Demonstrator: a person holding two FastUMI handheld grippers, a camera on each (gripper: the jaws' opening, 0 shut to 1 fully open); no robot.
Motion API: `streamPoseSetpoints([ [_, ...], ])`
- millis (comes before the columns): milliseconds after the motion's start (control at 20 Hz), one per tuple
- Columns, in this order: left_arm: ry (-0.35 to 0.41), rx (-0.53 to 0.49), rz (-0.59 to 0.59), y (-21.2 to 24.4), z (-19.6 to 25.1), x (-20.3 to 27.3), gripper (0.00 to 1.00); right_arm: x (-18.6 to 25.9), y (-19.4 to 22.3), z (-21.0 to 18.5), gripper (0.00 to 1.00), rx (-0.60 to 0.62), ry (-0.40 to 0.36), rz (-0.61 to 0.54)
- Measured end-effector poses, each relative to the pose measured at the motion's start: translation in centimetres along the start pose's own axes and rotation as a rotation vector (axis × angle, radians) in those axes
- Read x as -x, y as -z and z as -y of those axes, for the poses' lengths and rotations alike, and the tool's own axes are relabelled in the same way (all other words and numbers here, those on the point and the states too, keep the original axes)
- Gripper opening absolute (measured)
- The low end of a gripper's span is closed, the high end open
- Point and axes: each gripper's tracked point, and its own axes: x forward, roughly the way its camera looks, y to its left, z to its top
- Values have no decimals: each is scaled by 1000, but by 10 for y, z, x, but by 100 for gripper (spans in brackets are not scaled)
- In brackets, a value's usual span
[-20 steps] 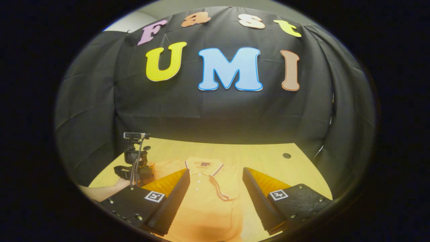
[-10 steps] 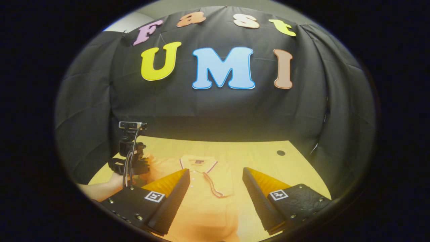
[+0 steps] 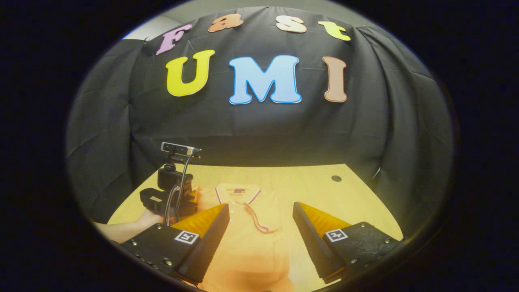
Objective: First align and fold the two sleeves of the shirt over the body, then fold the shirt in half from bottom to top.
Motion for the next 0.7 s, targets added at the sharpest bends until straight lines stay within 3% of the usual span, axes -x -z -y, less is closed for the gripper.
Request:
streamPoseSetpoints([
  [350,73,-48,-34,10,21,-1,27,-7,22,5,97,-59,31,-15],
  [400,86,-53,-32,9,25,2,33,-8,24,6,97,-61,31,-17],
  [450,94,-60,-30,9,26,4,48,-9,25,7,97,-57,31,-17],
  [600,97,-62,-15,6,28,15,60,-6,30,8,97,-36,16,-19],
  [650,101,-45,-10,6,31,21,84,-6,34,9,97,-30,8,-22],
  [700,104,-28,-6,5,32,28,90,-4,38,10,97,-25,2,-29],
])
